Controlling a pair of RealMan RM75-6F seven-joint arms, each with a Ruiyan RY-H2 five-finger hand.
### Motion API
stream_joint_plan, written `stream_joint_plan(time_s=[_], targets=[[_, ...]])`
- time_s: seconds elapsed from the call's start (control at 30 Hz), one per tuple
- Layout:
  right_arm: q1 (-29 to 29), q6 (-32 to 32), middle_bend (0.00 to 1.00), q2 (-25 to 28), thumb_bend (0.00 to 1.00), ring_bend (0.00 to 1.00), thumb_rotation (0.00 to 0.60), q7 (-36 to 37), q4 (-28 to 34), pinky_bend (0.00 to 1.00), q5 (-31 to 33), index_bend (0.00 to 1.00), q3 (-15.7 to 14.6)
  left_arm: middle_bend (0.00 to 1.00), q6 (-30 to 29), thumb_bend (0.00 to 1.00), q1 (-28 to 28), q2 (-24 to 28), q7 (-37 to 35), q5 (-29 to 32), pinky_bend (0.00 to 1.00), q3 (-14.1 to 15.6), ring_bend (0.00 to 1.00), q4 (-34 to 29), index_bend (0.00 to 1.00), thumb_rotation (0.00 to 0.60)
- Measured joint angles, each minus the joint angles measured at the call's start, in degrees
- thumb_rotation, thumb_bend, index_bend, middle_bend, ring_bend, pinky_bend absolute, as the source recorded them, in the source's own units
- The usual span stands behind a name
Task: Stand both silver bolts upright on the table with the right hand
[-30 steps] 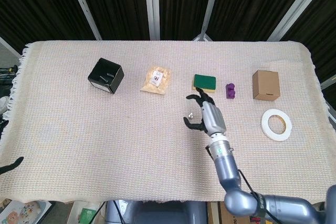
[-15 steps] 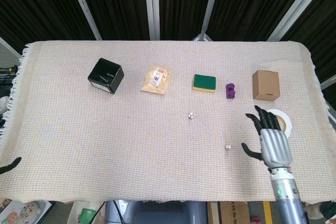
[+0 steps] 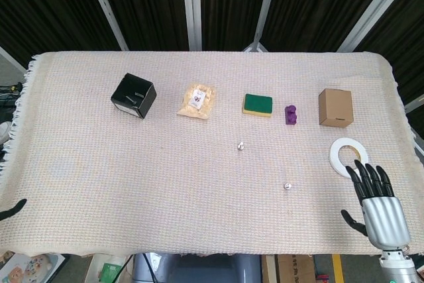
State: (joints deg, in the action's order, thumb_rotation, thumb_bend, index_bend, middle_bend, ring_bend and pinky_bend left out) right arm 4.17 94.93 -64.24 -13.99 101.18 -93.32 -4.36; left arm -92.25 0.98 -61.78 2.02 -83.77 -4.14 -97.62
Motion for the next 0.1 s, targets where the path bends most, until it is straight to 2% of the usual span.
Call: stream_joint_plan(time_s=[0.1], targets=[[-0.62,-0.03,0.01,0.87,0.19,0.00,0.600,-0.39,0.19,0.00,0.06,0.07,-0.09,0.07,0.41,0.12,-0.16,0.05,-0.12,0.01,0.15,0.01,0.00,0.14,0.10,0.600]])
